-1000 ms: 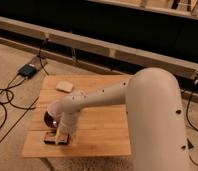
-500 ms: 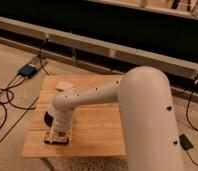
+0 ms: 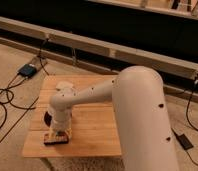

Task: Push the eraser across the table

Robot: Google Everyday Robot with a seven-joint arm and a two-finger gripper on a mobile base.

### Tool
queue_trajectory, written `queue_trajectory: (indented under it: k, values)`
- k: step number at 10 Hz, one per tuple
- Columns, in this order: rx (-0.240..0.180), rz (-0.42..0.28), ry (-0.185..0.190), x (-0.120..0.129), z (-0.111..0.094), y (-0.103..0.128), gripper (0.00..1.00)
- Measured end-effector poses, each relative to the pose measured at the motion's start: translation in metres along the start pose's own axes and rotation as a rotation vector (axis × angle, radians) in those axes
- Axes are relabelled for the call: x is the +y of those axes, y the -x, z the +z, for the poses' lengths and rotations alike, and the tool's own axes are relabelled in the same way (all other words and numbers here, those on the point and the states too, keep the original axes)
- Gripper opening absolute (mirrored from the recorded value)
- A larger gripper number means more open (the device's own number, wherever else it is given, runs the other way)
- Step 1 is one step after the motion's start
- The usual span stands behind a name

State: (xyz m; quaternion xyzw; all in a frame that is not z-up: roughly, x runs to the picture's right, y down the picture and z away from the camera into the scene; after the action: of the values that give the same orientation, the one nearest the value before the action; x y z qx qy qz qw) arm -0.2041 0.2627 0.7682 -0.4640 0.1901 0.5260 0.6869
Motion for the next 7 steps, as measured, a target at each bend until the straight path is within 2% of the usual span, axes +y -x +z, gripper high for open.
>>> queue_trajectory:
  k: [5,7]
  values:
    - [0.008,0.004,0.001,-0.0072,-0.0019,-0.0005,0.65]
    - [0.012,-0.009,0.007,-0.0014,-0.001,0.0014,0.65]
